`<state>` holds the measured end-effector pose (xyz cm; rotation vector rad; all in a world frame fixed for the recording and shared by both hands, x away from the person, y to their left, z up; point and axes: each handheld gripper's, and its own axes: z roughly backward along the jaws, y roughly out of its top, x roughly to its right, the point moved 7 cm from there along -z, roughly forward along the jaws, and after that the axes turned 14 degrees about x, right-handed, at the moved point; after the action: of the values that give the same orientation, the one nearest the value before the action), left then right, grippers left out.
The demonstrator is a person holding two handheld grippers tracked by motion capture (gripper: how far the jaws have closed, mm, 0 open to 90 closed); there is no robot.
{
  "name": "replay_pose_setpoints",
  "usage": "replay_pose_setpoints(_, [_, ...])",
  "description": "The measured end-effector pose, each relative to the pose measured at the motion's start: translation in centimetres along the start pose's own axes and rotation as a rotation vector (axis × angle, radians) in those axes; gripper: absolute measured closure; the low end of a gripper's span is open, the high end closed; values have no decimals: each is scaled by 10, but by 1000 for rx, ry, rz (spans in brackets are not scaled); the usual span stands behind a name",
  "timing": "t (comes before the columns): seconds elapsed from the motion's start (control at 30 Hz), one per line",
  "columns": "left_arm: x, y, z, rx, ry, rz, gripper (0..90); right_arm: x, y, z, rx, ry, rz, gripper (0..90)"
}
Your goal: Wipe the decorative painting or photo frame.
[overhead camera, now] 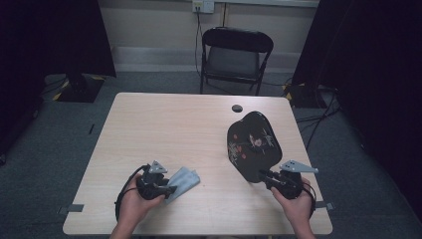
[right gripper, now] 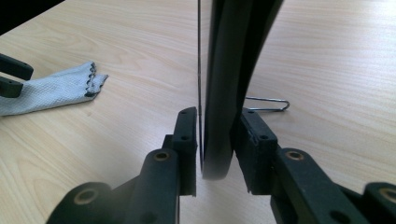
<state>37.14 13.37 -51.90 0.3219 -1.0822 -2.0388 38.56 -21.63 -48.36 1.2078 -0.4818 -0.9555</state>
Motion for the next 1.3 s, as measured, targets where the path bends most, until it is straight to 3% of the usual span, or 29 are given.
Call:
replay_pose_setpoints(0.1, [1, -4, -3, -44, -15, -71, 511, 0, 0, 0, -8, -2, 0, 707])
replay_pose_setpoints(0.2, [3, -9, -6, -73, -33, -104, 499, 0, 0, 0, -12, 0, 3, 709])
replay_pose_setpoints(0.33, [3, -11, -5, -44, -34, -119, 565, -1, 0, 0, -12, 5, 2, 721])
replay_pose_setpoints(0.4, [4, -11, -4, -46, -52, -101, 687, -2, 0, -1, -15, 11, 7, 731])
replay_pose_setpoints(0.5, [8, -11, -5, -60, -45, -79, 767, -3, 0, -1, -19, 9, 9, 765])
replay_pose_setpoints(0.53, [8, -11, -5, -68, -40, -75, 775, -2, 1, -1, -17, 11, 6, 780])
replay_pose_setpoints(0.6, [10, -9, -5, -75, -38, -7, 789, -2, 1, -1, -11, 17, -10, 787])
replay_pose_setpoints(0.77, [15, -1, -5, -33, -49, 42, 792, -3, 1, -1, -16, 23, -15, 788])
replay_pose_setpoints(0.87, [16, 11, -5, -3, -44, 50, 792, -4, 1, -1, -17, 23, -18, 789])
replay_pose_setpoints(1.3, [21, 47, -11, 15, -48, 43, 790, -5, 2, -5, -25, 18, -17, 790])
